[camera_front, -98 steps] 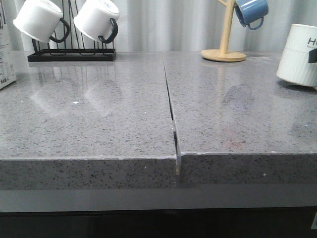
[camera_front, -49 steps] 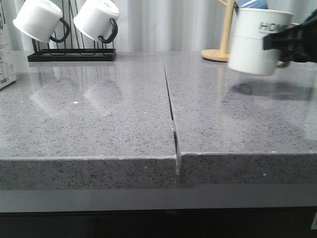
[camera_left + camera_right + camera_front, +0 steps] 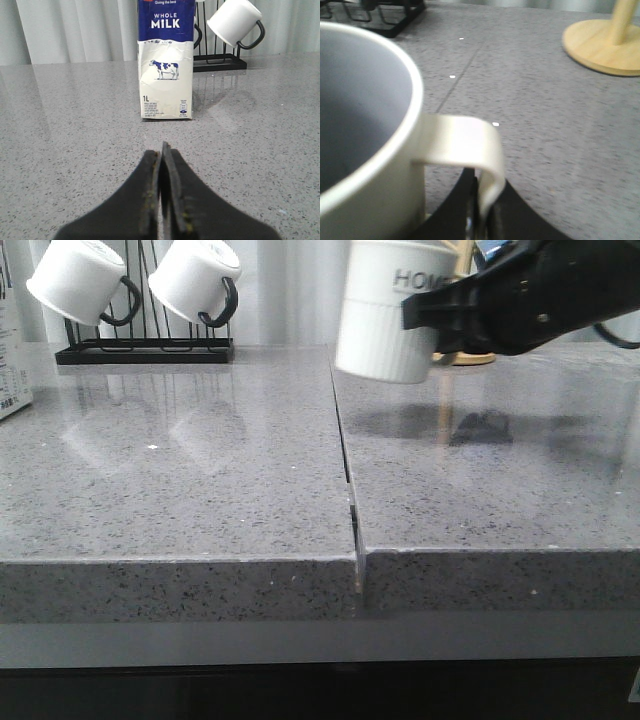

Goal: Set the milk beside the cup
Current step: 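Carry the mug toward the table center and lower it down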

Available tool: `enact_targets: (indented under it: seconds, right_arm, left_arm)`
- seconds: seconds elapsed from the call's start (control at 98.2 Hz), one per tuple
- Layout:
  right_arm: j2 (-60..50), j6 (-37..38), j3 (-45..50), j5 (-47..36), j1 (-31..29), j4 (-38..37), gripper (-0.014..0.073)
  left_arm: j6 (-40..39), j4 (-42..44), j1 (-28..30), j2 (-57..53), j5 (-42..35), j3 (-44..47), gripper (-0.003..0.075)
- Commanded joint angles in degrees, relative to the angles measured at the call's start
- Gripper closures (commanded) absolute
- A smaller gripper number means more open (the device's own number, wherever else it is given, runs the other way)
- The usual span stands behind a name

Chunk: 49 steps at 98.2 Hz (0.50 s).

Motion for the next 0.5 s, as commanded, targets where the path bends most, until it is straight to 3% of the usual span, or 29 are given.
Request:
enact_targets:
  seconds: [0.0, 0.336, 0.489]
  right_arm:
    - [-0.27, -0.45, -3.31, -4.51, 1.42, 0.28, 0.0654]
    - [3.76, -0.45, -5.26, -4.54, 2.70, 0.28, 0.0643]
    - [3.76, -0.45, -5.26, -4.54, 2.70, 0.28, 0.0547]
  left_arm:
    - [-0.23, -0.75, 0.26, -1.87, -4.84, 2.30, 0.0741]
    - [-0.23, -0.75, 0.26, -1.87, -4.84, 2.30, 0.0741]
    - [-0.23, -0.75, 0.26, -1.87, -4.84, 2.30, 0.0741]
